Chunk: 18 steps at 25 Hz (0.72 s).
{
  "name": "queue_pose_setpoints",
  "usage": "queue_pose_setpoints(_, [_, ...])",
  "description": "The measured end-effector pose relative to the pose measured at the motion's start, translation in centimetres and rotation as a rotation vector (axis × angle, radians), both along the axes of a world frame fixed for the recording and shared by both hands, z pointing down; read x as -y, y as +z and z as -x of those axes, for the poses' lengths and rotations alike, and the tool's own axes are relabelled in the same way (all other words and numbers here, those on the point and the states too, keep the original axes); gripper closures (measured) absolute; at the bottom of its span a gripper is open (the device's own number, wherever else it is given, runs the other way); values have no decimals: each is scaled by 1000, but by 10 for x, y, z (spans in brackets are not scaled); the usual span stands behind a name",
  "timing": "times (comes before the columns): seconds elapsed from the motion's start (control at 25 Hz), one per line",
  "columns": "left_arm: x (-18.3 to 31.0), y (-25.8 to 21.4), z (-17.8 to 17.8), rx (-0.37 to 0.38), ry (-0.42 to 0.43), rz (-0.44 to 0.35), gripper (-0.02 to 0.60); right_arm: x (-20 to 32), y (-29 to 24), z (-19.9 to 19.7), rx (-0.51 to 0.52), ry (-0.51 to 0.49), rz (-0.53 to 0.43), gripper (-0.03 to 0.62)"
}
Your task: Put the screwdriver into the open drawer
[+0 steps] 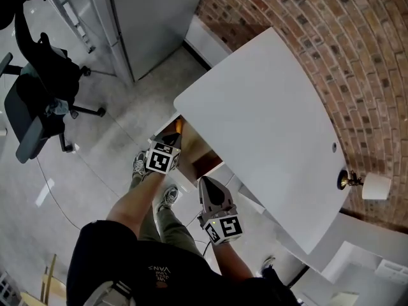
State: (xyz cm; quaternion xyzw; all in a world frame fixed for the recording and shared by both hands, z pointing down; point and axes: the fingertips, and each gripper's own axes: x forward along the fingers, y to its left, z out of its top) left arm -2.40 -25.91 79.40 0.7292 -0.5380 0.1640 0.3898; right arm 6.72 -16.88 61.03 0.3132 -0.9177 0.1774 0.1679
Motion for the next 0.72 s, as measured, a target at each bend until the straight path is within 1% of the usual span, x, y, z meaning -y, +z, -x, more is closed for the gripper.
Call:
queue_pose_setpoints(0.12, [-8, -28, 0, -2, 9, -53, 574, -4, -10, -1, 4, -5, -14, 599])
queue_pose_setpoints(0.36, [-25, -92, -3, -30, -4, -164, 574, -15, -35, -5, 20, -23, -43, 599])
queue_pose_setpoints(0.56, [-43, -141, -5, -22, 6, -238, 574, -26, -54, -10, 35, -32, -59, 599])
queue_pose_setpoints(0.72, [-56, -182, -8, -30, 17, -304, 574, -32, -70, -17, 49, -31, -79, 599])
